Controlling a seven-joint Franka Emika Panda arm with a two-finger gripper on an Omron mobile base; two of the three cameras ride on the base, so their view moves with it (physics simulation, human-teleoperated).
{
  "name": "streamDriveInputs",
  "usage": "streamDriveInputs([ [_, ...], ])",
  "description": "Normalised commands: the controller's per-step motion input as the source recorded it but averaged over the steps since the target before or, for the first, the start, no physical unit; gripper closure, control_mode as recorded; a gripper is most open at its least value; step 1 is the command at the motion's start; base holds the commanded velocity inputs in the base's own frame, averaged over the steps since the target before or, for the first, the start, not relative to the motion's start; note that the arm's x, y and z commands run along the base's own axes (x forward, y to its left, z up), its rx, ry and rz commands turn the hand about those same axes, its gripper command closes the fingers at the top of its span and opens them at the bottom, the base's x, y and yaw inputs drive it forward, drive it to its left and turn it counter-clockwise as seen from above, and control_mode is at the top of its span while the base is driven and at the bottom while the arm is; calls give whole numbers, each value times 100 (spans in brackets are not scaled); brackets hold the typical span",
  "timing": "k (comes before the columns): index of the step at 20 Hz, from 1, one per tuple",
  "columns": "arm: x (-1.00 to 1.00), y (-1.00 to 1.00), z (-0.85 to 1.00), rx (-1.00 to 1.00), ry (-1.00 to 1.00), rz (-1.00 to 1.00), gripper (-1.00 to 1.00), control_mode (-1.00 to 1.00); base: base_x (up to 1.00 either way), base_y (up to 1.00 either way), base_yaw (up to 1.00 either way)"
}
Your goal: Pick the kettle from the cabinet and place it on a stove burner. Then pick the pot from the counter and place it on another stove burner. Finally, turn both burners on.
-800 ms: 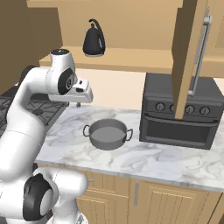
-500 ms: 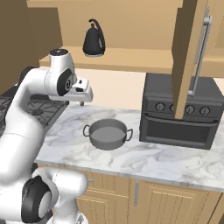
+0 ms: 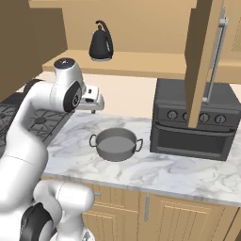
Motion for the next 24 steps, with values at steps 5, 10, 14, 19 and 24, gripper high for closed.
streamDriveInputs([
  [5,0,-16,3,0,-11,0,-100,-100,0,0,0],
  [10,0,-6,10,0,-17,0,-100,-100,0,0,0],
  [14,1,-6,17,0,-18,0,-100,-100,0,0,0],
  [19,2,-1,23,0,-16,0,-100,-100,0,0,0],
  [24,3,0,25,0,-15,0,-100,-100,0,0,0],
])
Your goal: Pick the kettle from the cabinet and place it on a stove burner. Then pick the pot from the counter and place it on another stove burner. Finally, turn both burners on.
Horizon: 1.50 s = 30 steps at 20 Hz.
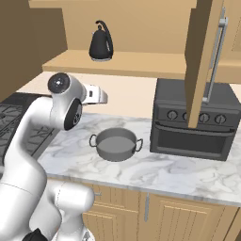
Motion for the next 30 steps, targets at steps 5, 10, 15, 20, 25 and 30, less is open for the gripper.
streamDriveInputs([
  [5,2,0,24,0,-12,0,-100,-100,0,0,0],
  [10,1,0,26,0,-10,0,-100,-100,0,0,0],
  [15,7,0,27,-1,-9,0,-100,-100,0,0,0],
  [20,8,0,33,-1,-7,0,-100,-100,0,0,0],
  [25,6,0,34,-1,-5,0,-100,-100,0,0,0],
  [30,7,0,36,0,-4,0,-100,-100,0,0,0],
])
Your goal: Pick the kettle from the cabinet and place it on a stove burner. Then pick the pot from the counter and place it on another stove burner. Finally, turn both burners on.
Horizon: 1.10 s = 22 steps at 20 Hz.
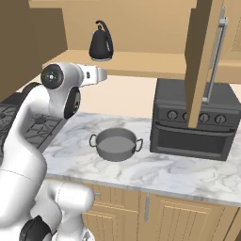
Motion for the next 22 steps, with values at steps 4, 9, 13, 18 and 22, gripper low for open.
streamDriveInputs([
  [4,5,0,33,-1,-7,0,-100,-100,0,0,0],
  [9,2,0,30,0,-8,0,-100,-100,0,0,0],
  [13,0,0,24,-1,-5,0,-100,-100,0,0,0],
  [18,6,0,15,-1,-2,0,-100,-100,0,0,0],
  [22,9,0,7,0,-1,1,-100,-100,0,0,0],
])
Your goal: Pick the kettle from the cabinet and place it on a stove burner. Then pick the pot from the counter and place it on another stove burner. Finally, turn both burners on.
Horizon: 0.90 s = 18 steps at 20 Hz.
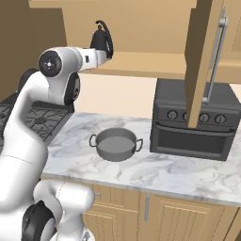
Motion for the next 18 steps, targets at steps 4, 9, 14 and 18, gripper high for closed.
streamDriveInputs([
  [4,10,0,0,0,-1,3,-100,-100,0,0,0],
  [9,22,-1,0,0,0,4,-100,-100,0,0,0],
  [14,34,-4,0,0,0,7,-100,-100,0,0,0],
  [18,34,-3,0,0,0,7,-100,-100,0,0,0],
])
